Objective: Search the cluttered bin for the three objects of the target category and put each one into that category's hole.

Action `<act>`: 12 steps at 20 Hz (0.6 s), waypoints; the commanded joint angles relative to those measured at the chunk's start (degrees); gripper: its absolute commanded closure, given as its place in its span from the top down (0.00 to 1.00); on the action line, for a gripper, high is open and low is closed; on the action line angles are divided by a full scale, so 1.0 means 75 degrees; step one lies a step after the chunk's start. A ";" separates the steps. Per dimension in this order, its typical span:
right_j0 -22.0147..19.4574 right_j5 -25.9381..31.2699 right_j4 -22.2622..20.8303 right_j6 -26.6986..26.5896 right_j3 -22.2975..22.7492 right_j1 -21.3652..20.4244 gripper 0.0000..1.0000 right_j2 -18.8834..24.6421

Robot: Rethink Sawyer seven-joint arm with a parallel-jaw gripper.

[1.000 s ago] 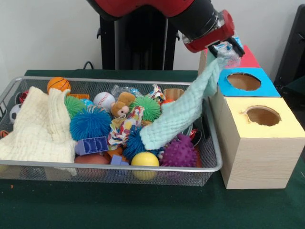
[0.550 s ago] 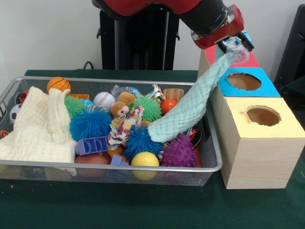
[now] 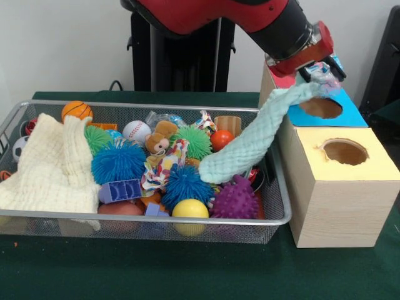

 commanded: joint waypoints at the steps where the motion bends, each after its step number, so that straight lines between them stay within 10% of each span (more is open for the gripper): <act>1: 0.0387 -0.0815 -0.0172 0.0970 -0.0158 0.0767 0.00 0.0006; 7: 0.0700 -0.0678 -0.0190 0.0927 -0.0503 0.0679 0.00 -0.0399; 8: 0.0711 -0.0681 -0.0179 0.0915 -0.0505 0.0675 1.00 -0.0415; 12: 0.0817 -0.0564 -0.0202 0.0901 -0.0569 0.0572 1.00 -0.0555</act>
